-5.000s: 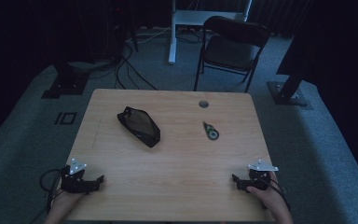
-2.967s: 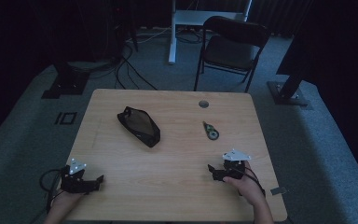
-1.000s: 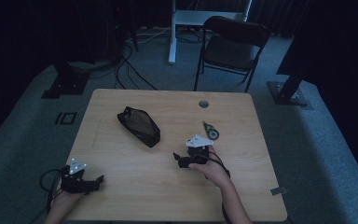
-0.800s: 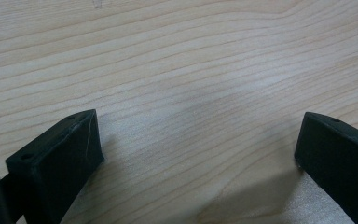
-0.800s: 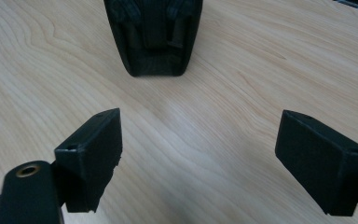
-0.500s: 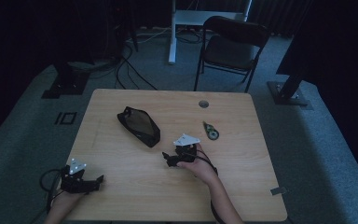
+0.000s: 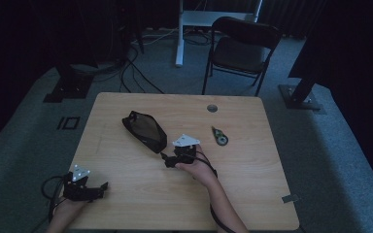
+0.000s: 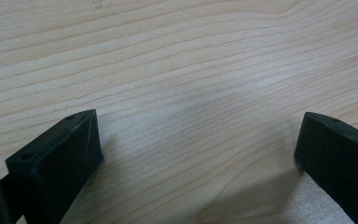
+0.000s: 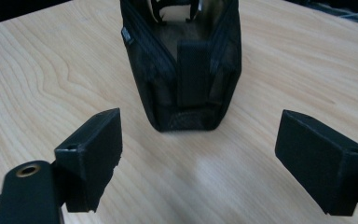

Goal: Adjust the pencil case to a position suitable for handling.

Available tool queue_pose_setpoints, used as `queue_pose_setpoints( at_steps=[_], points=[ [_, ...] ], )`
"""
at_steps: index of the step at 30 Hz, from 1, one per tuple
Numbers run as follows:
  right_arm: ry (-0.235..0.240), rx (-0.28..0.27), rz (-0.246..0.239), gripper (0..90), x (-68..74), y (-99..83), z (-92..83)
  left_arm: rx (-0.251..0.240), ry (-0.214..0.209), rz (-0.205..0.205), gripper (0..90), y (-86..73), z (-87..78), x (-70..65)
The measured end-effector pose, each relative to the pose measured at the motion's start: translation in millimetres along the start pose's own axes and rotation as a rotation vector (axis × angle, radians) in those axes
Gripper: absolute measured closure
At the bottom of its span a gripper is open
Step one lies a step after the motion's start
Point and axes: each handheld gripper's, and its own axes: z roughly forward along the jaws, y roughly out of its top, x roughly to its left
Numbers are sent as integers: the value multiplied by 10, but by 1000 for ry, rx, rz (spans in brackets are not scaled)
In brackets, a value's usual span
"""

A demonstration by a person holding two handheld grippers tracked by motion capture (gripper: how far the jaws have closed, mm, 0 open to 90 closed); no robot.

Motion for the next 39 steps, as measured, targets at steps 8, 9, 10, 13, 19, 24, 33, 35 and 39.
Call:
queue_pose_setpoints(
  at_steps=[8, 9, 10, 13, 19, 24, 33, 35, 39],
  points=[
    [-3, -19, 0, 147, 25, 88, 86, 0, 0, 1, 8, 0, 0, 0],
    [-4, -20, -2, 155, 24, 99, 93, 0, 0, 0, 8, 0, 0, 0],
    [-8, -23, -2, 179, 27, 110, 99, 0, 0, 0, 8, 0, 0, 0],
    [-46, -23, -28, 274, 28, 140, 113, 0, 0, 0, 8, 0, 0, 0],
    [-25, -41, -26, 451, 53, 187, 150, 0, 0, 0, 8, 0, 0, 0],
    [-24, -41, -22, 552, 68, 202, 192, 0, 0, 0, 8, 0, 0, 0],
    [-29, -13, -18, 598, 55, 213, 242, 0, 0, 0, 8, 0, 0, 0],
    [-29, -16, -22, 652, 59, 216, 252, 0, 0, 0, 8, 0, 0, 0],
    [-25, -18, -36, 724, 67, 205, 263, 0, 0, 0, 8, 0, 0, 1]
  ],
)
